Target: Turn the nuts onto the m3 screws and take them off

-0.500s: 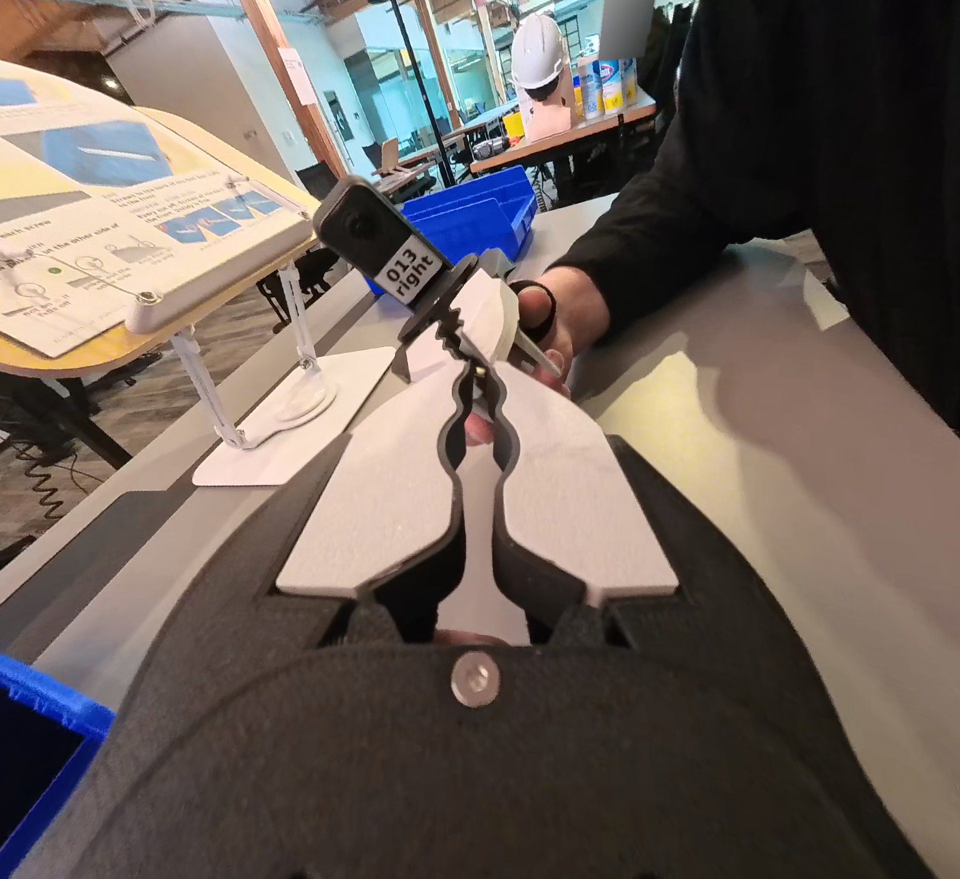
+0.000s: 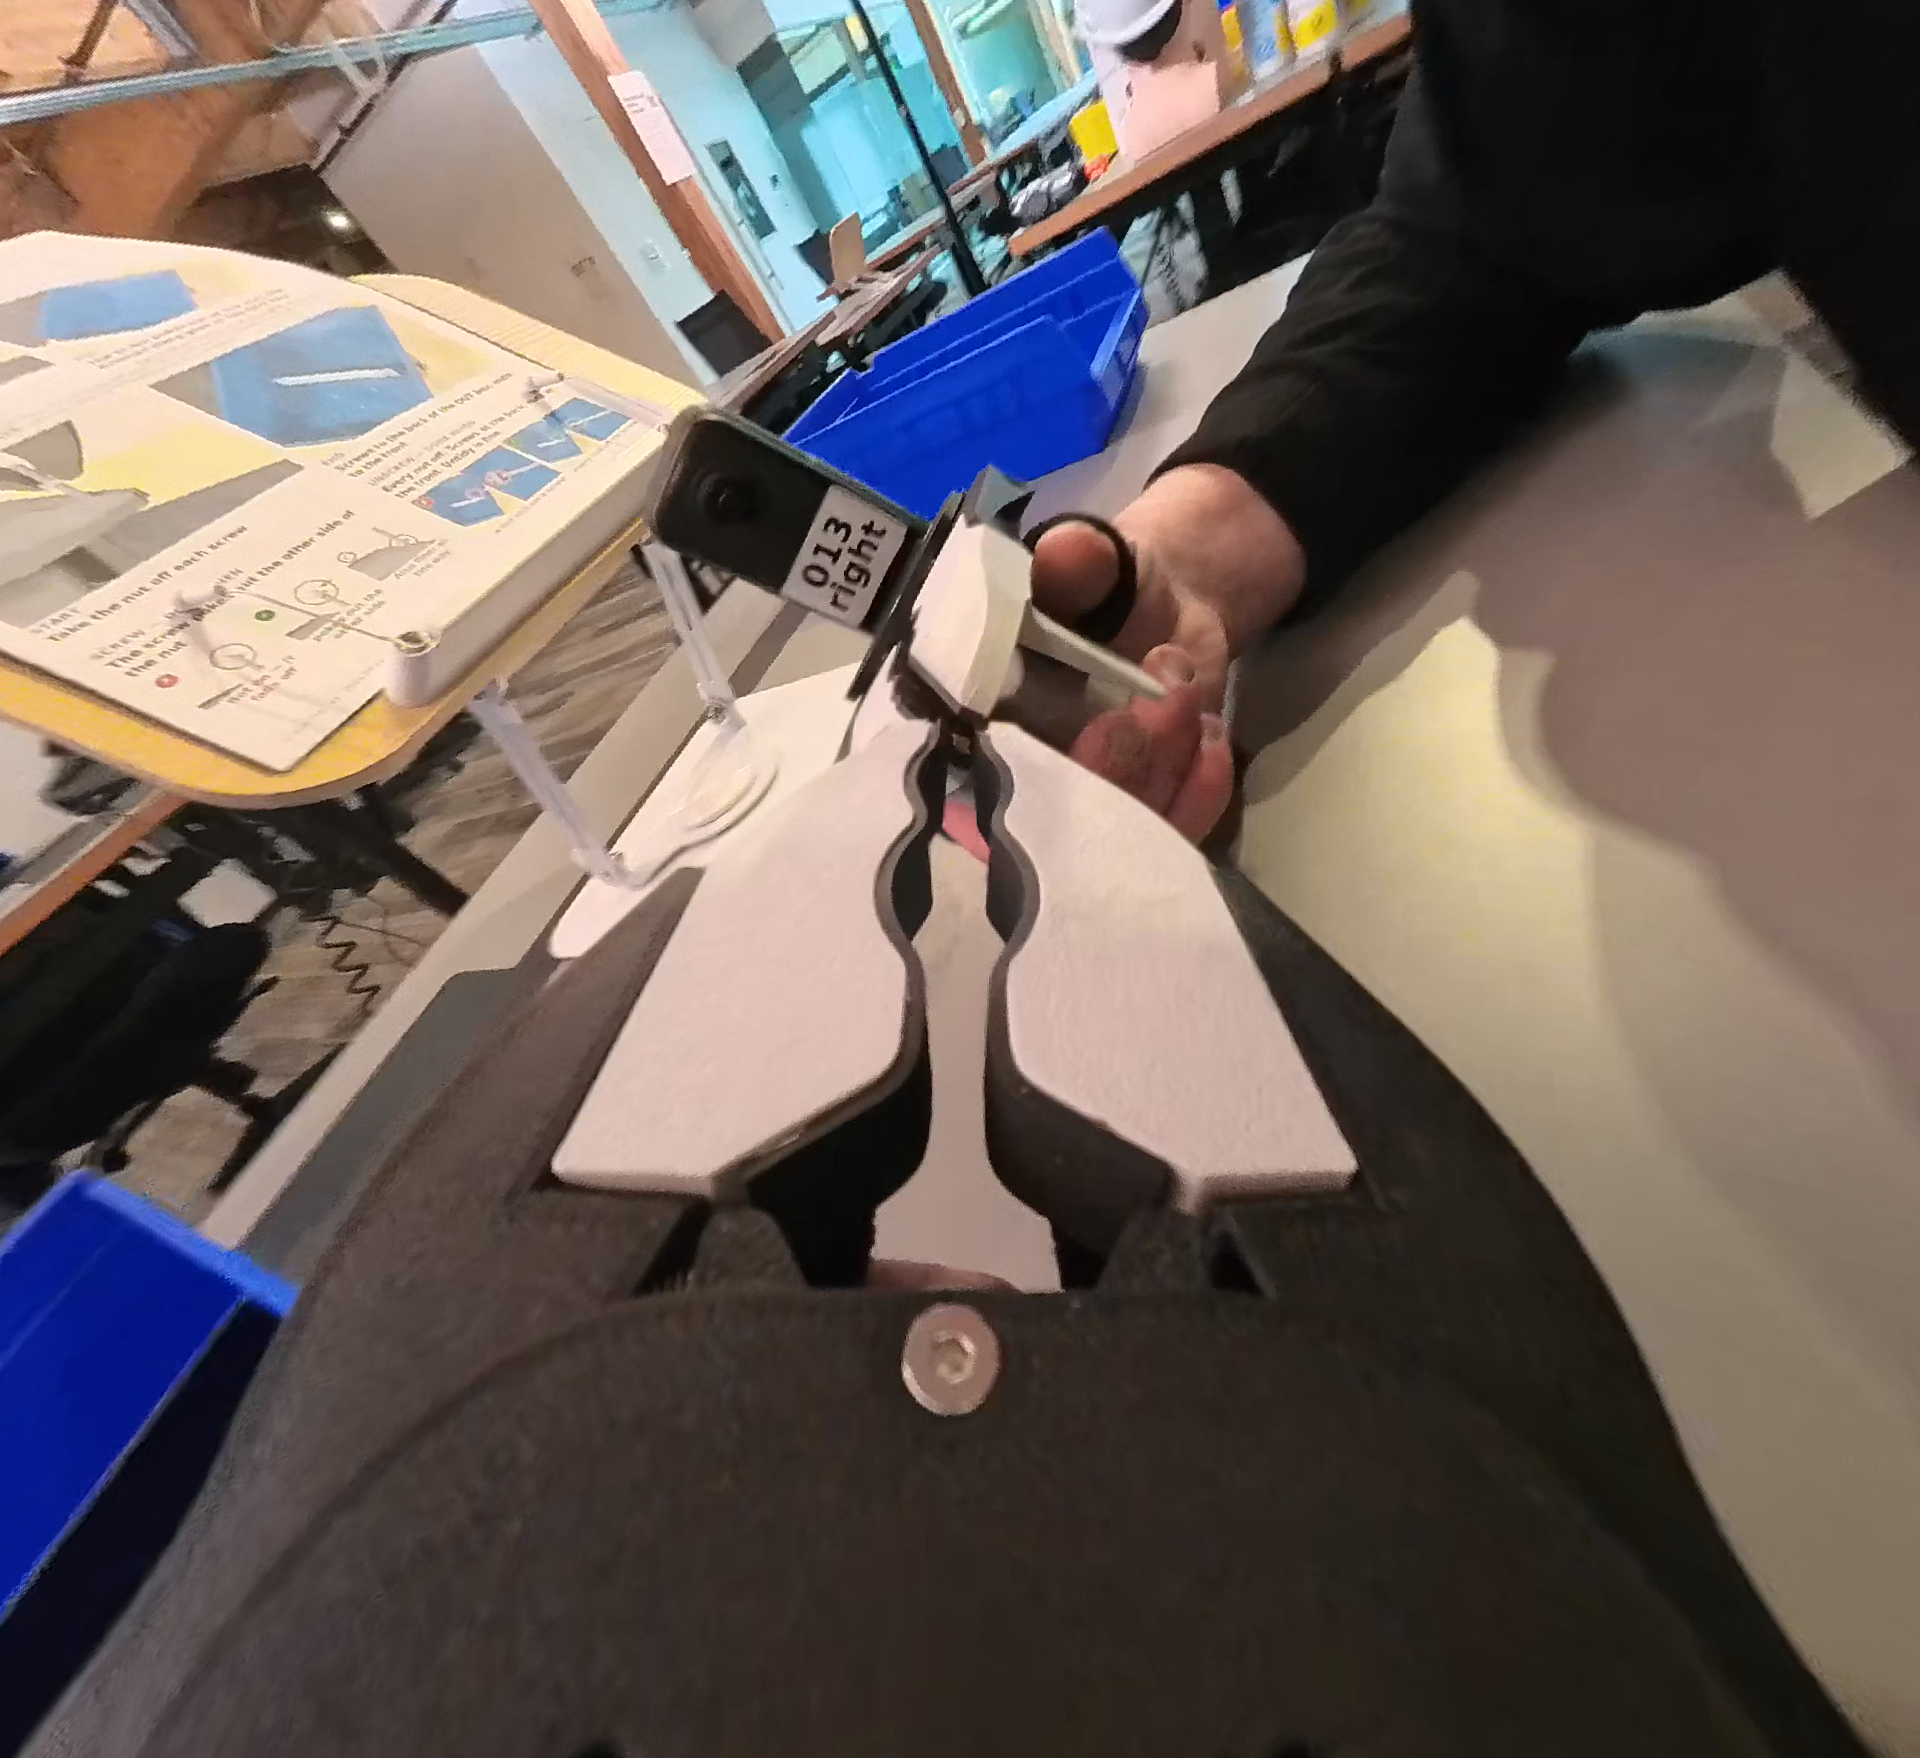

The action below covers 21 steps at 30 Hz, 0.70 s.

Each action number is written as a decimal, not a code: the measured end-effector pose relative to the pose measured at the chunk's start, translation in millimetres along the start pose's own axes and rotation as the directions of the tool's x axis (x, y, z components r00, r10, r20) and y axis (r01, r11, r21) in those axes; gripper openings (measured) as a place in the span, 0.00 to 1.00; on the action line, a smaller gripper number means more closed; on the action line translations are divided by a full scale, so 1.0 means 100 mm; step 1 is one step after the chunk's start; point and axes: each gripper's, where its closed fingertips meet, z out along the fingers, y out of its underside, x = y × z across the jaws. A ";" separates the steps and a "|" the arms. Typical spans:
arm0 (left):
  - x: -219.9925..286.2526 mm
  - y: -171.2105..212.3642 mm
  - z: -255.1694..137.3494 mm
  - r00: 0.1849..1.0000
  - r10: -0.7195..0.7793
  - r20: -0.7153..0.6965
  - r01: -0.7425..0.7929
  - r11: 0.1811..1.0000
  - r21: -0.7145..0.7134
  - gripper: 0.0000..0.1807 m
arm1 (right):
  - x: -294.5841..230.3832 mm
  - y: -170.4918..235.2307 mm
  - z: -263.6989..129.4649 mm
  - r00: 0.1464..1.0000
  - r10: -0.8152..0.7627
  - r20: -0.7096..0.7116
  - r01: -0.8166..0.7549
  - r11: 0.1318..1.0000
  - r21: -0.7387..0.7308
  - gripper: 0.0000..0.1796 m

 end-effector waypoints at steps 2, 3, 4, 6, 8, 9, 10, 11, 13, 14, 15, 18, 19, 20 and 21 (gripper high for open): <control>-0.03 0.04 -0.01 0.998 0.056 0.034 -0.054 0.997 -0.050 0.03 | 0.05 0.00 -0.01 0.998 -0.032 -0.059 0.031 0.999 -0.020 0.04; -0.06 0.07 0.00 0.995 0.084 0.056 -0.079 0.994 -0.082 0.03 | 0.08 -0.01 -0.01 0.993 -0.051 -0.103 0.048 0.998 -0.030 0.04; -0.08 0.09 0.00 0.990 0.118 0.080 -0.108 0.987 -0.116 0.03 | 0.12 -0.02 -0.02 0.986 -0.072 -0.148 0.066 0.997 -0.042 0.05; -0.13 0.14 0.01 0.974 0.191 0.119 -0.168 0.969 -0.179 0.03 | 0.19 -0.06 -0.05 0.957 -0.134 -0.256 0.126 0.991 -0.049 0.04; -0.16 0.19 0.02 0.951 0.275 0.143 -0.235 0.941 -0.243 0.03 | 0.24 -0.05 -0.06 0.932 -0.152 -0.329 0.138 0.988 -0.067 0.04; -0.18 0.21 0.02 0.939 0.307 0.157 -0.259 0.928 -0.269 0.03 | 0.27 -0.06 -0.07 0.918 -0.160 -0.364 0.147 0.987 -0.064 0.04; -0.19 0.23 0.02 0.928 0.335 0.165 -0.278 0.915 -0.292 0.03 | 0.29 -0.06 -0.08 0.907 -0.157 -0.391 0.144 0.988 -0.062 0.04; -0.20 0.24 0.03 0.921 0.351 0.170 -0.289 0.907 -0.305 0.03 | 0.30 -0.05 -0.08 0.900 -0.159 -0.406 0.146 0.987 -0.062 0.04; -0.21 0.26 0.03 0.900 0.398 0.177 -0.326 0.884 -0.334 0.03 | 0.32 -0.04 -0.10 0.890 -0.162 -0.426 0.148 0.987 -0.065 0.04; -0.20 0.26 0.04 0.891 0.419 0.174 -0.345 0.875 -0.339 0.03 | 0.32 -0.04 -0.09 0.895 -0.156 -0.419 0.143 0.988 -0.061 0.04; -0.19 0.24 0.03 0.892 0.417 0.174 -0.346 0.878 -0.329 0.03 | 0.30 -0.04 -0.09 0.906 -0.142 -0.399 0.134 0.990 -0.048 0.04; -0.14 0.14 0.04 0.920 0.355 0.163 -0.312 0.919 -0.242 0.03 | 0.19 -0.05 -0.07 0.955 -0.093 -0.283 0.098 0.995 0.002 0.04; -0.13 0.09 0.04 0.933 0.322 0.160 -0.289 0.936 -0.201 0.03 | 0.15 -0.06 -0.06 0.968 -0.074 -0.239 0.081 0.996 0.022 0.03; -0.12 0.05 0.04 0.943 0.294 0.157 -0.268 0.948 -0.169 0.03 | 0.11 -0.07 -0.05 0.977 -0.063 -0.204 0.072 0.997 0.035 0.03; -0.10 0.02 0.04 0.952 0.266 0.149 -0.247 0.959 -0.136 0.03 | 0.08 -0.07 -0.05 0.984 -0.055 -0.169 0.063 0.997 0.046 0.02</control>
